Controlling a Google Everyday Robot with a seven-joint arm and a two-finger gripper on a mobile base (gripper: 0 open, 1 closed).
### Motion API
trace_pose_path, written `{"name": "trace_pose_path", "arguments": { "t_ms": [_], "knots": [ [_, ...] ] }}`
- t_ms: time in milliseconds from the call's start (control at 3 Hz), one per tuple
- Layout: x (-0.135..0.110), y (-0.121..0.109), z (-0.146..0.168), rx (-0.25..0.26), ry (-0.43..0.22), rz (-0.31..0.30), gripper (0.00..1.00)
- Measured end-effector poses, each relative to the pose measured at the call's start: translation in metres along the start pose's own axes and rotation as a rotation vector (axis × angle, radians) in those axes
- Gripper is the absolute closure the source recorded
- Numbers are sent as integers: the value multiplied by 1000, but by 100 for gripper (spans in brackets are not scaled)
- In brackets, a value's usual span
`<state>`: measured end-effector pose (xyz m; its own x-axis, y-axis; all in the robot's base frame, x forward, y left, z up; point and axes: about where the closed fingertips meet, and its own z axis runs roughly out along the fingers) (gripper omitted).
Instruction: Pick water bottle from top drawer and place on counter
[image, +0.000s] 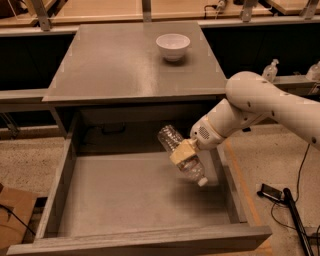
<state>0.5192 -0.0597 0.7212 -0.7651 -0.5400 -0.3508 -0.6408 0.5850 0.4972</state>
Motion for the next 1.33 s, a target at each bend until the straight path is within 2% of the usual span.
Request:
{"name": "trace_pose_path", "arguments": {
  "t_ms": [333, 667, 1000, 1333],
  "knots": [
    [5, 3, -18, 52, 0, 11, 100],
    [-11, 13, -69, 179, 13, -19, 100],
    [-51, 28, -130, 332, 55, -94, 100],
    [-113, 67, -183, 453, 10, -257, 100]
  ]
}}
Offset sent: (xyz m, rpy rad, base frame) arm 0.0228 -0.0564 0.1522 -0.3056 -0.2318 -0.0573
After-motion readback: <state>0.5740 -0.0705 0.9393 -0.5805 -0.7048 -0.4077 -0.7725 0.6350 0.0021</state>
